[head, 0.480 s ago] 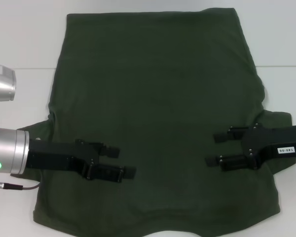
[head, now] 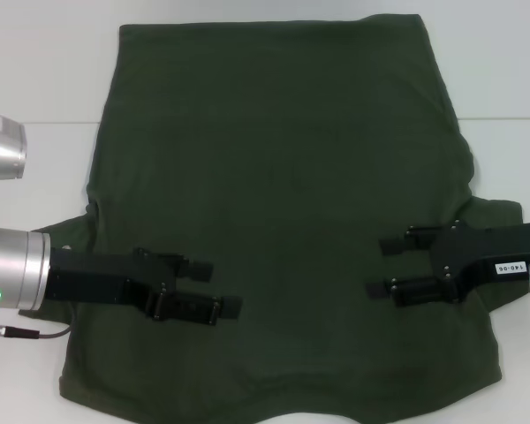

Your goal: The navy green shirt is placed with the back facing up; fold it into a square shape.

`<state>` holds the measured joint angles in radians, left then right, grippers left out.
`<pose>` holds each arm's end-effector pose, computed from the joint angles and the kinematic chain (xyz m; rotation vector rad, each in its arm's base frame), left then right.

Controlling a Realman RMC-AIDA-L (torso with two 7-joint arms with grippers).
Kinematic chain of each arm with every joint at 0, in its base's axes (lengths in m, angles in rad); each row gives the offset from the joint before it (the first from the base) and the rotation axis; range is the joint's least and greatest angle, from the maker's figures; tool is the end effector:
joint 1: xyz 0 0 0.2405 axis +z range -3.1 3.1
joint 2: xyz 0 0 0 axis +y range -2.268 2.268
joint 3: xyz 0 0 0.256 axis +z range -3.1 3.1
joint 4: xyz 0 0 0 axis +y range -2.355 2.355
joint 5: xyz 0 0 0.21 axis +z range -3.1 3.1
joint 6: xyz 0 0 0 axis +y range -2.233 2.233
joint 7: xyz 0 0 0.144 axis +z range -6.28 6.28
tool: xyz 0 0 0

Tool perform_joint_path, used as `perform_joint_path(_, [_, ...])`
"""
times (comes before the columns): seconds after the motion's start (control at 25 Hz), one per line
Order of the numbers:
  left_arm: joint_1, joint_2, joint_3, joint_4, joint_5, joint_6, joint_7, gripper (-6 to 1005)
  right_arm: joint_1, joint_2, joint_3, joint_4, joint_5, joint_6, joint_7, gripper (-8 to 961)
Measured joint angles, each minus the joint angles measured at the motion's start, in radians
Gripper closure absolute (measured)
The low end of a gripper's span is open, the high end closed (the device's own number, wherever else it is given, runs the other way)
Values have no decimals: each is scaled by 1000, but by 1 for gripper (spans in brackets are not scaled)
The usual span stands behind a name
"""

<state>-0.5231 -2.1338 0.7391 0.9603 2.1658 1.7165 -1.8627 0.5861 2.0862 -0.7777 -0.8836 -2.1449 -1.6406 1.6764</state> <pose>-0.2351 0.3211 0.0121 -2.8379 -0.9996 -0.5215 0.2289 0.3436 0.0136 -2.8815 0.6877 0.4621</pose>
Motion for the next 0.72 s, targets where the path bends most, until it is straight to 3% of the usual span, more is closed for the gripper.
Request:
perform_joint_path(0.2, [0,0,-10,0,-1,-1,-18,65,2,0,8,0,1,0,18,113])
perform_joint_path(0.32, [-4,9,-87,-2,-3,-17,-130,65,6,-4,62,3,4,15,98,113])
perform_joint_path(0.56, [6,84,-285,-46,-4,-45,-456,65,2,-27,198,22,59,75,329,113])
perform_joint_path(0.72, [37,145,-338,-148,-4,-82,-533,66,2,-74,254,118,111,115,434,112])
